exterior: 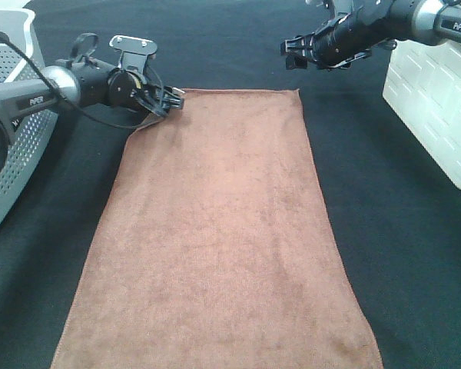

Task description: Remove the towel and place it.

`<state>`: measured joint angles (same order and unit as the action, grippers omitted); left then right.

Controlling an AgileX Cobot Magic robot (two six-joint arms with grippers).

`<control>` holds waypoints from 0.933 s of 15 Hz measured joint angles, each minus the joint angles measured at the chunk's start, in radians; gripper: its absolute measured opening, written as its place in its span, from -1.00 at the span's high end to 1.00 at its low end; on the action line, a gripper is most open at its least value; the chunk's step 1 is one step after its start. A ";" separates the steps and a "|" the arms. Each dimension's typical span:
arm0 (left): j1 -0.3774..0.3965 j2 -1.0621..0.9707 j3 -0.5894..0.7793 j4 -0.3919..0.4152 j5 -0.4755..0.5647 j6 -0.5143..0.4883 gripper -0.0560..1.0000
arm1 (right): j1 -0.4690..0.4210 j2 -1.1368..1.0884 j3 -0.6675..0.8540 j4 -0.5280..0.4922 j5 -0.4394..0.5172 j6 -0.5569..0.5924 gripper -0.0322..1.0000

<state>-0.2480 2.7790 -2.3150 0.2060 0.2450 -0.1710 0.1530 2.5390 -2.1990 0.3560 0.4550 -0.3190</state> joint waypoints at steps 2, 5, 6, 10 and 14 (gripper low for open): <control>0.022 0.000 0.000 0.006 0.005 0.000 -0.34 | 0.000 0.000 0.000 0.000 0.000 -0.005 -0.29; 0.031 -0.009 0.000 0.007 0.024 0.000 -0.34 | 0.000 0.000 0.000 0.000 0.000 -0.007 -0.29; 0.031 -0.028 0.000 0.016 0.032 0.000 -0.34 | 0.000 0.000 0.000 0.000 0.000 -0.008 -0.29; 0.042 -0.059 -0.016 0.041 0.066 -0.001 -0.34 | 0.000 0.000 0.000 0.000 0.000 -0.009 -0.29; 0.049 -0.059 -0.020 -0.024 0.081 -0.004 -0.34 | 0.000 0.000 0.000 0.000 -0.002 -0.009 -0.29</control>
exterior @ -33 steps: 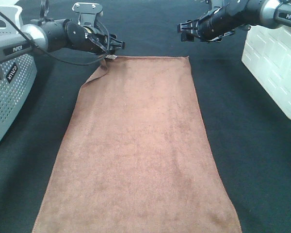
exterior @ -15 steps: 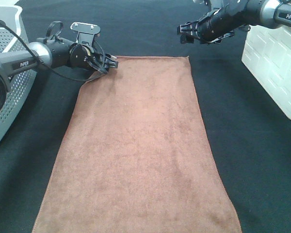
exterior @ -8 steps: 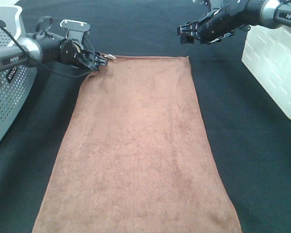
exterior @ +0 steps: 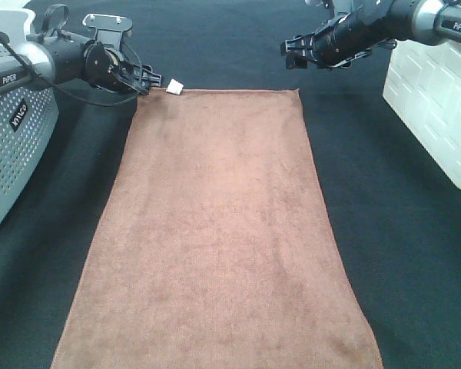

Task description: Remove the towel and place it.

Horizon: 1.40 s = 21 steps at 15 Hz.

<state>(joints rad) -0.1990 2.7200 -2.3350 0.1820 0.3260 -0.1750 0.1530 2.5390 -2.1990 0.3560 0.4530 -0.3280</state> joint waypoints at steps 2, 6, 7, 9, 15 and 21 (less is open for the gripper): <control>0.000 0.000 -0.002 0.000 0.000 0.001 -0.34 | 0.000 0.000 0.000 0.000 0.000 0.000 -0.29; 0.000 -0.004 -0.037 -0.017 0.030 0.003 -0.34 | 0.000 0.000 0.000 0.000 0.005 0.000 -0.29; 0.000 -0.003 -0.037 -0.019 0.044 0.004 -0.34 | 0.000 0.000 0.000 0.000 0.006 0.000 -0.29; 0.000 0.019 -0.037 -0.022 0.053 0.004 -0.34 | 0.000 0.000 0.000 0.000 0.020 0.000 -0.29; 0.032 0.062 -0.037 0.038 0.036 0.004 -0.34 | 0.000 0.000 0.000 0.000 0.082 0.000 -0.29; 0.050 0.046 -0.037 0.016 0.034 0.004 -0.34 | 0.000 -0.019 0.000 -0.002 0.099 -0.001 -0.29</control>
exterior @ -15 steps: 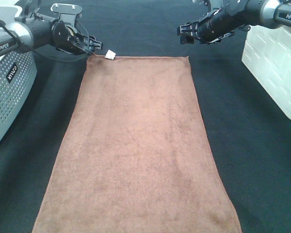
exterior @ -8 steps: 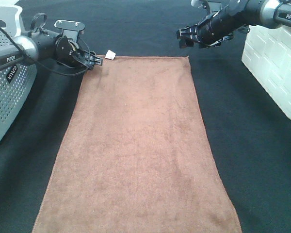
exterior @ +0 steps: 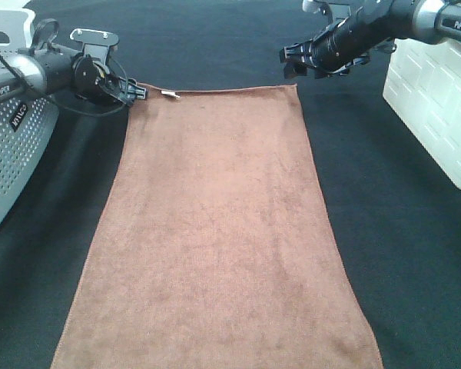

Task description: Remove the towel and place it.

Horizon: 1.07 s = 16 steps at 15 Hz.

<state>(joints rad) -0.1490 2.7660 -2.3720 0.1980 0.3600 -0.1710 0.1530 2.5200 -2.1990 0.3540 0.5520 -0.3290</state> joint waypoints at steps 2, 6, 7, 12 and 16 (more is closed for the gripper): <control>0.000 -0.051 0.000 -0.077 0.000 0.000 -0.34 | 0.000 -0.046 0.000 0.000 0.000 -0.001 -0.29; -0.001 -0.151 0.000 -0.211 0.001 0.003 -0.34 | 0.000 -0.113 0.000 0.001 0.034 -0.001 -0.29; -0.001 -0.171 0.000 -0.214 0.013 0.008 -0.34 | 0.000 -0.124 0.000 0.001 0.072 -0.001 -0.29; -0.001 -0.331 0.000 -0.214 0.307 0.120 -0.34 | 0.000 -0.272 0.000 -0.085 0.268 0.011 -0.29; 0.001 -0.475 0.000 -0.157 0.611 0.108 -0.34 | -0.010 -0.457 0.000 -0.236 0.478 0.239 -0.29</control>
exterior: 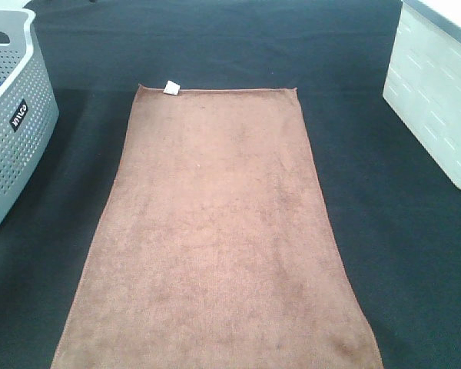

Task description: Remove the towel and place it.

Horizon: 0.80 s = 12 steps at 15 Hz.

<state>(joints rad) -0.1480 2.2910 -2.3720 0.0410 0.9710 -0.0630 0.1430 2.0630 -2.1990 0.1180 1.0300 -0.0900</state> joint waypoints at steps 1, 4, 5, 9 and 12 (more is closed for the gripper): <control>0.005 -0.023 0.000 0.027 0.053 -0.014 -0.34 | -0.013 -0.027 0.000 -0.026 0.053 0.032 -0.29; 0.047 -0.089 0.000 0.071 0.198 -0.043 -0.34 | -0.037 -0.091 0.000 -0.066 0.179 0.053 -0.29; 0.051 -0.107 0.000 0.077 0.228 -0.045 -0.34 | -0.036 -0.116 0.005 -0.067 0.182 0.056 -0.29; 0.051 -0.244 0.046 0.064 0.243 -0.041 -0.34 | -0.036 -0.323 0.226 -0.061 0.183 0.060 -0.29; 0.051 -0.454 0.260 0.043 0.242 -0.039 -0.34 | -0.036 -0.533 0.474 -0.058 0.184 0.090 -0.29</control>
<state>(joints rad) -0.0970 1.8370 -2.1120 0.0840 1.2130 -0.1020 0.1070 1.5300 -1.7250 0.0600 1.2140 0.0000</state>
